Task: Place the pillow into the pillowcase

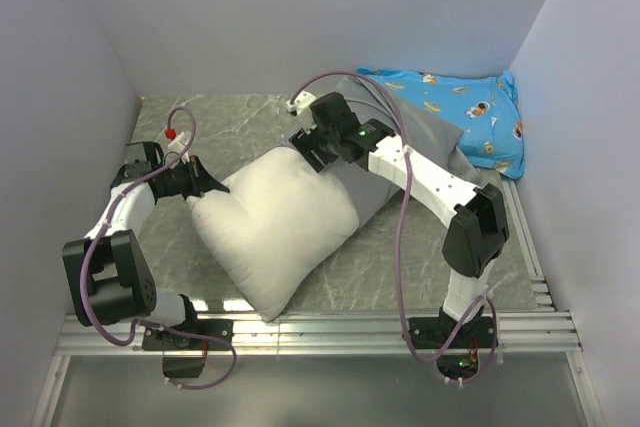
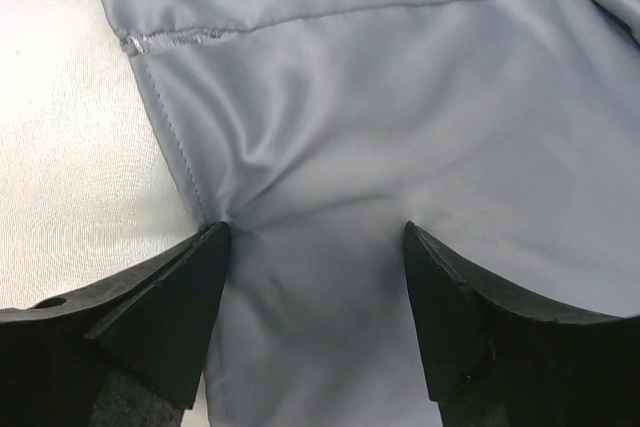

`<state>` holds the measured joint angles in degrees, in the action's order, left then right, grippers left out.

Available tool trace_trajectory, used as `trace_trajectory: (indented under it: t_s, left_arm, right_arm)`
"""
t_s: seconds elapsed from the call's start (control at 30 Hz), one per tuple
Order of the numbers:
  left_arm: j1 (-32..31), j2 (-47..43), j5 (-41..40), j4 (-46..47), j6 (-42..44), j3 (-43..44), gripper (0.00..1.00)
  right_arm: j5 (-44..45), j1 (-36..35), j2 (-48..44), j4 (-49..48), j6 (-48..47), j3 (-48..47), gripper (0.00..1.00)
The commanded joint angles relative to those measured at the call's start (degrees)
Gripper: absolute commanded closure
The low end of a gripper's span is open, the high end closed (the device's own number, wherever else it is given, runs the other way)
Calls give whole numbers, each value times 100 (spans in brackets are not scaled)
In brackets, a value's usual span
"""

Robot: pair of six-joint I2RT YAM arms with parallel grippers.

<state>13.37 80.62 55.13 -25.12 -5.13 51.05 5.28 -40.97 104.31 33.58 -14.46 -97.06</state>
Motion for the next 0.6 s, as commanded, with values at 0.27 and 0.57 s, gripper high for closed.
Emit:
trace_trajectory:
  t_s: [0.27, 0.57]
  left_arm:
    - [-18, 138, -258, 122, 231, 125, 100]
    - [-9, 165, -249, 104, 205, 239, 100]
  right_arm:
    - [-413, -183, -1052, 1115, -4, 80, 17]
    - [1131, -473, -720, 598, -312, 749, 28]
